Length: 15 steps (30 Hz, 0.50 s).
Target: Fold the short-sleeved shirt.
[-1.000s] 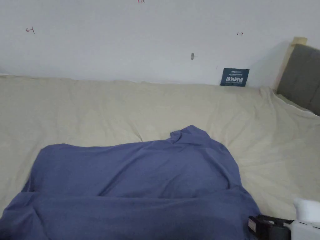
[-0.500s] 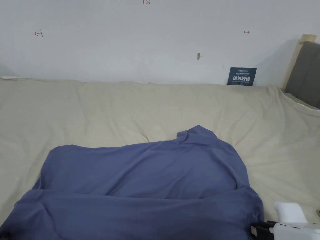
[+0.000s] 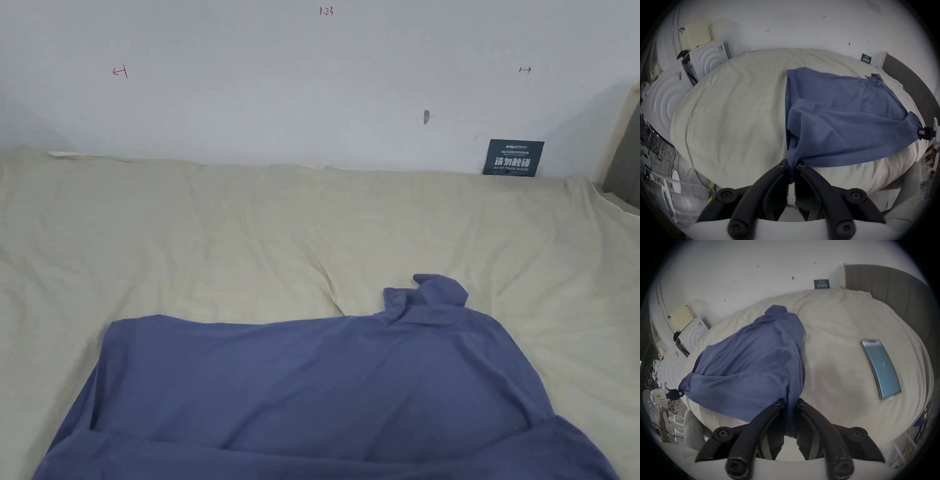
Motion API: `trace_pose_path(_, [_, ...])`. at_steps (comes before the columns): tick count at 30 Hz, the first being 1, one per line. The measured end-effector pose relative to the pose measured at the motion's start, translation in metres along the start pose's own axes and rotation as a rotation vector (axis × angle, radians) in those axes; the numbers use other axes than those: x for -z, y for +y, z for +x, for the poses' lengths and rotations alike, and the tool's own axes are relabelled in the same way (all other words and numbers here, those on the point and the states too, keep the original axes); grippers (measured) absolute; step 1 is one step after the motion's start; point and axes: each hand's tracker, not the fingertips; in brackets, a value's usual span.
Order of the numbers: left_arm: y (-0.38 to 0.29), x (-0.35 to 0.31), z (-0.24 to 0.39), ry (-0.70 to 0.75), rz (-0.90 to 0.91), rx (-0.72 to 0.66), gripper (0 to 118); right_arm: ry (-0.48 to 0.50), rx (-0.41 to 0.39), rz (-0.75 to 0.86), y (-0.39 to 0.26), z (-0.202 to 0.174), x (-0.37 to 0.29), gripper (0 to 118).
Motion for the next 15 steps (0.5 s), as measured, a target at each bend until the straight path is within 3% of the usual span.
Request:
trace_pose_path(5, [-0.022,0.017,-0.001,-0.009,-0.053,-0.007,6,-0.027,0.012,-0.048,-0.024,-0.003,0.014,11])
trace_pose_path(6, [-0.02,0.017,-0.001,-0.006,-0.02,-0.009,7,-0.034,0.015,-0.043,-0.021,-0.005,0.014,22])
trace_pose_path(7, [-0.017,0.015,-0.002,0.002,-0.013,-0.007,17,-0.047,0.016,-0.037,-0.016,-0.007,0.014,42])
trace_pose_path(8, [-0.012,0.014,-0.003,0.006,-0.011,-0.012,41,-0.084,0.002,-0.028,-0.01,-0.003,0.015,70])
trace_pose_path(9, [-0.008,0.011,-0.004,0.03,-0.002,-0.009,87,-0.113,-0.015,-0.011,-0.006,-0.007,0.013,94])
trace_pose_path(10, [-0.005,0.008,-0.006,0.089,0.023,-0.025,113,-0.103,-0.04,0.023,0.0,-0.009,0.007,96])
trace_pose_path(11, [-0.002,0.004,-0.01,0.093,0.06,-0.059,118,-0.098,-0.059,0.063,0.006,-0.012,0.001,96])
trace_pose_path(15, [0.03,-0.016,-0.019,-0.046,0.154,-0.179,118,-0.072,-0.053,0.121,0.035,-0.022,-0.016,96])
